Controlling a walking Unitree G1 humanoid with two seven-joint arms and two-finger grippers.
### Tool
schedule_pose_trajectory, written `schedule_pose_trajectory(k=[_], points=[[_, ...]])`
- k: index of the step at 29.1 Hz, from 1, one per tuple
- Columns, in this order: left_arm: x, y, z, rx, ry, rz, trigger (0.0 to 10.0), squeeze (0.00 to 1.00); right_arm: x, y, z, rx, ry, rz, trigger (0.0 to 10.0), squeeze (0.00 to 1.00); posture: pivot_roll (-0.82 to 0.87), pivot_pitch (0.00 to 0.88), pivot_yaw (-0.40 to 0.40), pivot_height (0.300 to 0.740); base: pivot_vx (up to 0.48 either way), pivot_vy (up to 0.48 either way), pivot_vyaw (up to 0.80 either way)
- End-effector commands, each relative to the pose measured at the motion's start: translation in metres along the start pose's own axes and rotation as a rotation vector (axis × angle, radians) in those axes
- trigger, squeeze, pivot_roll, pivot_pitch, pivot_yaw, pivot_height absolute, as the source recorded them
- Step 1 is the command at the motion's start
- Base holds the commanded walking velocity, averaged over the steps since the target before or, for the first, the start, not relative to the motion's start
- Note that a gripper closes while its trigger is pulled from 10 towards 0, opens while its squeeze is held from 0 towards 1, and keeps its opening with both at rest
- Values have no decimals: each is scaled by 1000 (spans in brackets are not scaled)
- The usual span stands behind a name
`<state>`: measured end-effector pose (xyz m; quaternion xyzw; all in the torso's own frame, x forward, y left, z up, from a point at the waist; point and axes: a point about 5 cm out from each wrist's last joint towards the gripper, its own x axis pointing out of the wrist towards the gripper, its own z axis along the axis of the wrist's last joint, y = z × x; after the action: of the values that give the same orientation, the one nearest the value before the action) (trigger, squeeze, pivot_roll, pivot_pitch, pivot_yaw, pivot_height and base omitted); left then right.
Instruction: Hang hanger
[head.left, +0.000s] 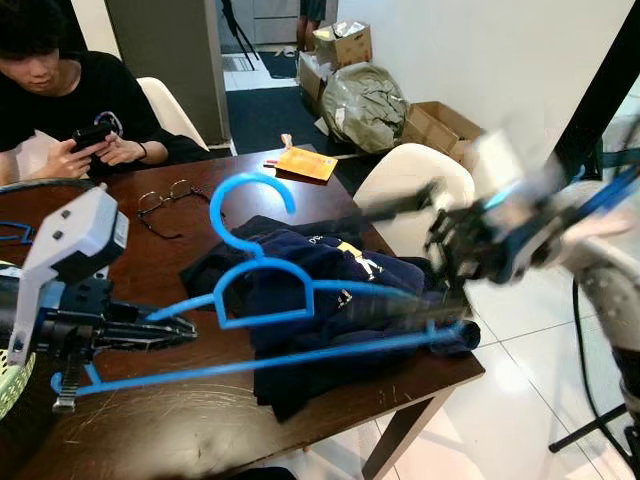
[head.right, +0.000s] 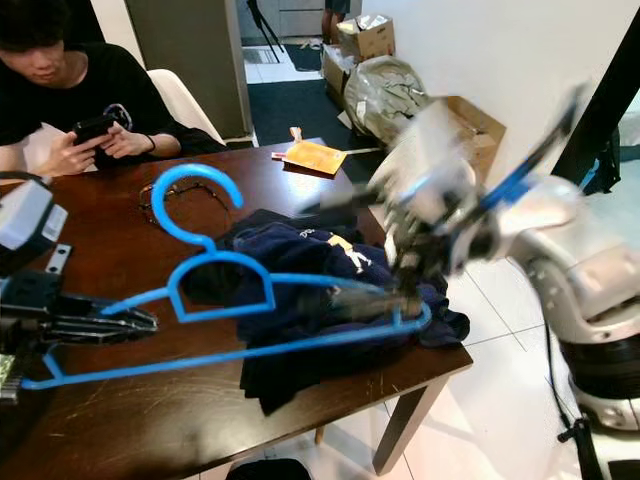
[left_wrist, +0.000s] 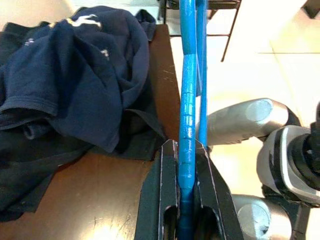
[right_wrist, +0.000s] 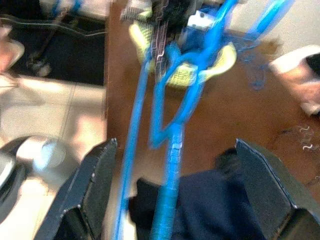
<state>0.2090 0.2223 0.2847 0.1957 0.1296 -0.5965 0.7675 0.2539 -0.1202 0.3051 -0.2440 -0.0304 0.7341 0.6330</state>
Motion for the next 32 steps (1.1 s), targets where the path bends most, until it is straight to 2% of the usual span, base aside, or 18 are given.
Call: schedule_pose_trajectory(k=[1, 2, 3, 6, 10, 16, 17, 21, 32], points=[[0, -4, 3, 15, 35, -31, 10000, 0, 8, 4, 2, -3, 31, 38, 10000, 0, 73, 31, -12, 735, 0, 0, 0], [0, -4, 3, 15, 35, -31, 10000, 0, 8, 4, 2, -3, 31, 38, 10000, 0, 73, 31, -12, 735, 0, 0, 0], [2, -7, 2, 13, 46, -62, 10000, 0, 20, 4, 2, 52, 32, 49, 10000, 0, 75, 32, -11, 735, 0, 0, 0], [3, -8, 1, 13, 51, -71, 10000, 0, 23, 4, 1, 65, 33, 46, 10000, 0, 75, 32, -11, 735, 0, 0, 0], [5, -5, -6, 21, 121, -76, 10000, 0, 32, -1, -7, 172, 86, 0, 10000, 0, 71, 34, -2, 735, 0, 0, 0], [6, -4, -7, 25, 135, -83, 10000, 0, 36, -2, -8, 207, 80, 0, 10000, 0, 68, 35, 0, 735, 0, 0, 0], [8, -4, -8, 28, 140, -85, 10000, 0, 38, -3, -7, 232, 71, -2, 0, 0, 68, 35, 0, 735, 0, 0, 0], [9, -3, -9, 39, 153, -79, 10000, 0, 44, 0, -7, 283, 73, 9, 0, 0, 67, 34, 0, 735, 0, 0, 0], [11, 5, -9, 90, 176, -13, 10000, 0, 53, 6, -9, 321, 98, 30, 0, 0, 67, 36, -6, 735, 0, 0, 0]])
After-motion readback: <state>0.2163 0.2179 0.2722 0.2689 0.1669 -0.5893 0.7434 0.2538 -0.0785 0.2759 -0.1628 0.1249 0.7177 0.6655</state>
